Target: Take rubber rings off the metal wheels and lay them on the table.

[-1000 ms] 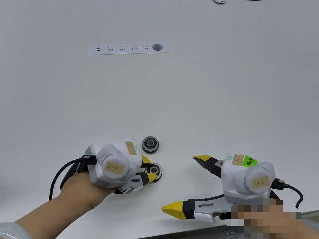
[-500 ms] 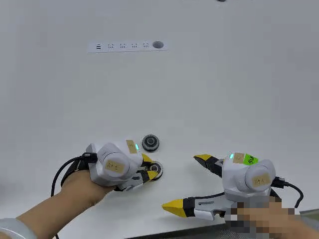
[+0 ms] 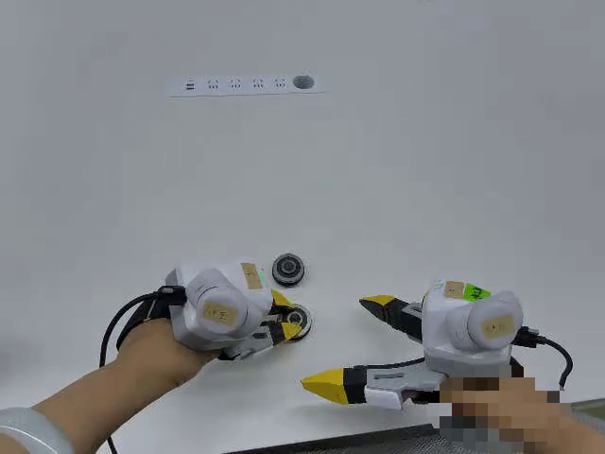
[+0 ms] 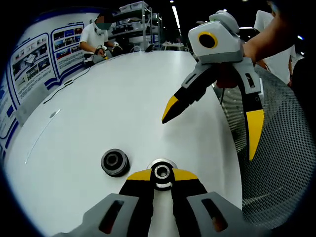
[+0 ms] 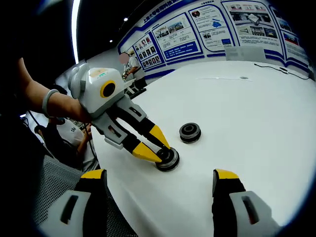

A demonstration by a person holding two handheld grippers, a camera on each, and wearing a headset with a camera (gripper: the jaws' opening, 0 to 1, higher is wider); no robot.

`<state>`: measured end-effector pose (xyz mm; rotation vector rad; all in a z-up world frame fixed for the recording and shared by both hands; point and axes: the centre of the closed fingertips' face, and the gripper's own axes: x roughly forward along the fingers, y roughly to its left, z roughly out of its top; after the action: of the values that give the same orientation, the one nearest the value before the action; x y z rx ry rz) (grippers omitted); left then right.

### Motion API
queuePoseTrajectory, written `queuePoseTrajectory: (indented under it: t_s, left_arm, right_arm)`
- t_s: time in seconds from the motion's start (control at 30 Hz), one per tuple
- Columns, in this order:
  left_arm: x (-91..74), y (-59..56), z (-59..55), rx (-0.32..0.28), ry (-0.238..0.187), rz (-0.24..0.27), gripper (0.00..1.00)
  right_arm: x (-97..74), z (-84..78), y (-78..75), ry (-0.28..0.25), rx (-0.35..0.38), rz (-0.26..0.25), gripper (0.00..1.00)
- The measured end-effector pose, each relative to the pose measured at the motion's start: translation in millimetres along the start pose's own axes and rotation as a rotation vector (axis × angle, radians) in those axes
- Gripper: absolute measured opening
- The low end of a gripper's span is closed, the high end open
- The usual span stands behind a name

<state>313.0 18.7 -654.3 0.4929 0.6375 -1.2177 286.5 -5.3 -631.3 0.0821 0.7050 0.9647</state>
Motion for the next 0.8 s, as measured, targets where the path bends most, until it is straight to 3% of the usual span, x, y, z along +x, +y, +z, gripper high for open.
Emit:
queuePoseTrajectory:
  t_s: [0.5,0.8]
  left_arm:
    - [0.5,-1.4,0.6,0.008,-0.002,-0.006,0.12]
    - [0.8,-0.7,1.0,0.011,-0.006,-0.010,0.12]
  right_arm:
    - [6.8,11.6,4.9,-0.038,0.165,0.076,0.86]
    - [11.9,21.3,-0.1,-0.069,0.320,0.101,0.80]
